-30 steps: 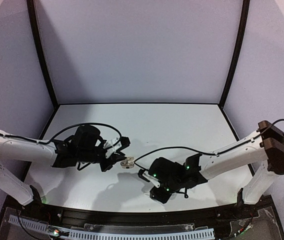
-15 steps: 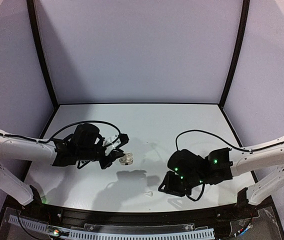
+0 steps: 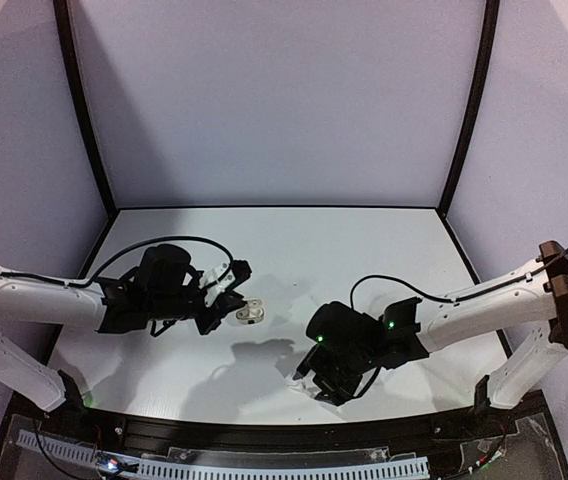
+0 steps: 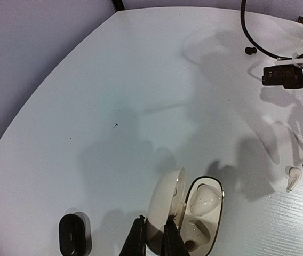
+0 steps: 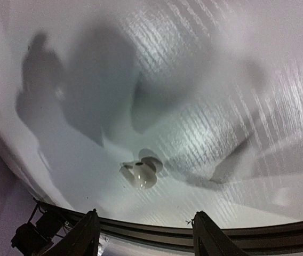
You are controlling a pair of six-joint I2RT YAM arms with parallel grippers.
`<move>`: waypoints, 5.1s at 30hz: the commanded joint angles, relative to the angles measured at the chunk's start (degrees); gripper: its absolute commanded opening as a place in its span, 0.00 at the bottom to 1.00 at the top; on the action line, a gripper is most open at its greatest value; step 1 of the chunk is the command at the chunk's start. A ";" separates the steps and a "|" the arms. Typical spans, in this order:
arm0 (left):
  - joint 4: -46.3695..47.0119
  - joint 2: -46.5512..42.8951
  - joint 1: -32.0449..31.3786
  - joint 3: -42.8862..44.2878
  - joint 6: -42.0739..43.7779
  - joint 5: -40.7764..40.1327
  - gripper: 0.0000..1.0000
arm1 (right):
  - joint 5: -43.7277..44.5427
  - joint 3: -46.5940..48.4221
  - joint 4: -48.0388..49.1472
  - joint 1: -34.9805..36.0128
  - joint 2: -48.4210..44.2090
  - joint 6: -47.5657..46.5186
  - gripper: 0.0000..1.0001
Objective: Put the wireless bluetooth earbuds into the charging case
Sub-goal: Pick up the left earbud from the center of the board, then place the left earbud at the center of the board.
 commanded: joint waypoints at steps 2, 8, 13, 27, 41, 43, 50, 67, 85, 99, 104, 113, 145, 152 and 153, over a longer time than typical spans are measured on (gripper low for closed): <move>1.43 -2.16 0.67 -1.64 -1.33 0.51 0.01 | -2.41 0.32 2.15 -3.27 3.71 -0.82 0.56; 1.68 -2.63 1.76 -2.32 -1.64 0.49 0.01 | -5.37 1.46 4.22 -5.07 6.84 -4.86 0.45; 1.92 -2.65 2.32 -2.65 -1.58 0.53 0.01 | -9.77 2.46 5.23 -5.62 9.24 -8.58 0.41; 2.41 -2.36 2.73 -2.54 -1.42 0.11 0.01 | -7.08 2.93 1.09 -8.33 9.88 -13.20 0.29; 1.87 -2.63 3.03 -2.63 -1.24 -0.13 0.01 | -5.69 11.26 -12.85 -7.96 11.33 -20.66 0.41; 2.01 -2.56 3.08 -2.72 -1.43 -0.04 0.01 | -5.71 11.64 -14.08 -7.39 11.50 -20.48 0.42; 1.97 -2.96 3.18 -2.59 -1.05 -0.30 0.01 | -7.00 12.95 -11.73 -5.70 14.89 -19.56 0.35; 1.79 -3.00 3.52 -2.57 -0.92 -0.26 0.01 | -5.41 17.75 -14.19 -5.76 18.83 -23.93 0.20; 1.21 -2.98 3.95 -1.98 -0.51 -0.42 0.01 | 0.06 29.94 -23.44 -7.56 26.78 -44.53 0.14; 0.48 -3.12 4.49 -1.69 -0.18 -0.47 0.01 | -3.13 20.98 -13.92 -8.04 18.26 -80.54 0.11; 0.37 -3.12 4.56 -1.65 -0.26 -0.57 0.01 | -2.80 21.10 -16.06 -7.93 17.54 -82.42 0.04; 1.92 -2.74 4.58 -1.69 -1.17 -0.40 0.01 | 12.73 28.09 -14.24 -6.94 10.22 -78.42 0.00; 13.00 -0.62 0.89 -1.00 -8.01 -12.19 0.01 | 14.24 55.49 -27.18 -9.50 21.19 -42.87 0.00; 6.61 -0.20 1.31 -1.08 -10.17 -17.61 0.01 | 1.26 38.56 -35.63 -10.07 14.33 -40.66 0.00; 6.25 -0.30 1.41 -1.18 -9.55 -18.23 0.01 | -3.19 34.56 -35.33 -10.34 12.88 -41.91 0.00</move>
